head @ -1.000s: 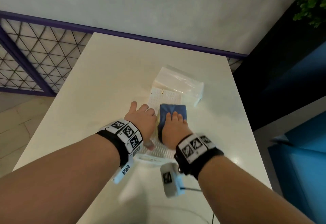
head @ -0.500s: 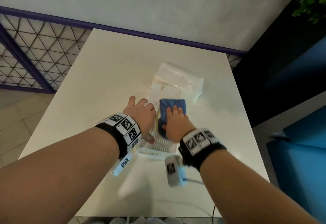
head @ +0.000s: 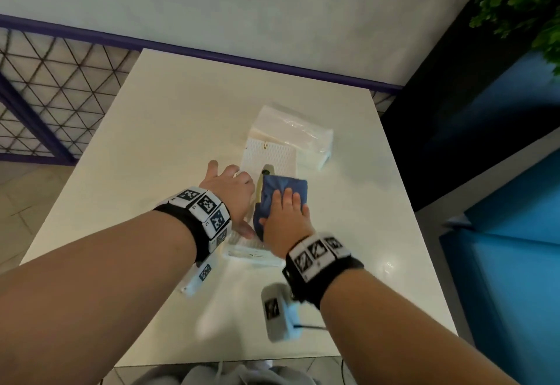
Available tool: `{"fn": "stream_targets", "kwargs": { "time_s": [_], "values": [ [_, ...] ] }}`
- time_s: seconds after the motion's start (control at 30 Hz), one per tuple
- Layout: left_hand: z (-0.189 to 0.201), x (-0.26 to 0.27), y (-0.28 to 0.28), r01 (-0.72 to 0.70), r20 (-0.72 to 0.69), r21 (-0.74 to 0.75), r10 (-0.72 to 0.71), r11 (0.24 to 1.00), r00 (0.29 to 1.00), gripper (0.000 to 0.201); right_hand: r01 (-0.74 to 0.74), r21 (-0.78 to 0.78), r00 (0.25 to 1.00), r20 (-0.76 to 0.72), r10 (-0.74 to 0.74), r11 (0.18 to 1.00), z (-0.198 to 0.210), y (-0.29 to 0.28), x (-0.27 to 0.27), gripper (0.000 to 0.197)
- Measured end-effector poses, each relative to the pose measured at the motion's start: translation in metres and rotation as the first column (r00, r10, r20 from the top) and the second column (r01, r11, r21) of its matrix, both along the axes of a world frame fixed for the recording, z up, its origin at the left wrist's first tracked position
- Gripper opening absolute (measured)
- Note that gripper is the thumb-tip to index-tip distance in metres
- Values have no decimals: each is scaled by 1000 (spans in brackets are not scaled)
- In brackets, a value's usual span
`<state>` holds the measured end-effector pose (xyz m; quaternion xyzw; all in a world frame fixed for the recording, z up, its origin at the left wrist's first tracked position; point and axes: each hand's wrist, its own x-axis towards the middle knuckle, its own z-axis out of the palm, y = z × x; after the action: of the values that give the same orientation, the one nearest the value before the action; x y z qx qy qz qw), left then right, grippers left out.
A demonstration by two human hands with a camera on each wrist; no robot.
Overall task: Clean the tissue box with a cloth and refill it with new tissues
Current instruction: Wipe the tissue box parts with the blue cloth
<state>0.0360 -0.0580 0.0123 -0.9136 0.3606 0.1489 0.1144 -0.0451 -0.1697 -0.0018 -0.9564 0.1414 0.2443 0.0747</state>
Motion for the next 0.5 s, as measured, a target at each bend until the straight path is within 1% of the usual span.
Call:
{"fn": "stream_targets", "kwargs": {
  "time_s": [0.07, 0.1, 0.2, 0.27, 0.33, 0.43, 0.5],
  "values": [
    [0, -1, -1, -2, 3, -8, 2, 1000, 1000, 95, -24, 23, 999, -28, 25, 999, 0, 1, -19, 69],
    [-1, -2, -2, 1, 4, -5, -1, 1000, 1000, 95, -26, 34, 999, -36, 28, 999, 1, -2, -18, 68],
    [0, -3, -3, -5, 0, 18, 5, 1000, 1000, 94, 14, 53, 999, -42, -11, 998, 2, -14, 6, 68],
    [1, -3, -4, -6, -2, 41, 6, 999, 1000, 94, 18, 21, 999, -47, -17, 1000, 2, -18, 26, 67],
    [1, -4, -3, -10, -6, 51, 10, 999, 1000, 93, -16, -43, 999, -35, 14, 999, 0, -15, 30, 67],
    [0, -4, -3, -28, -11, 17, 28, 999, 1000, 94, -93, -85, 996, -10, 92, 992, -1, -3, 7, 67],
    [1, -4, -4, -38, -20, -1, 38, 999, 999, 92, -161, -87, 987, 2, 161, 983, 2, 5, -13, 66]
  ]
}}
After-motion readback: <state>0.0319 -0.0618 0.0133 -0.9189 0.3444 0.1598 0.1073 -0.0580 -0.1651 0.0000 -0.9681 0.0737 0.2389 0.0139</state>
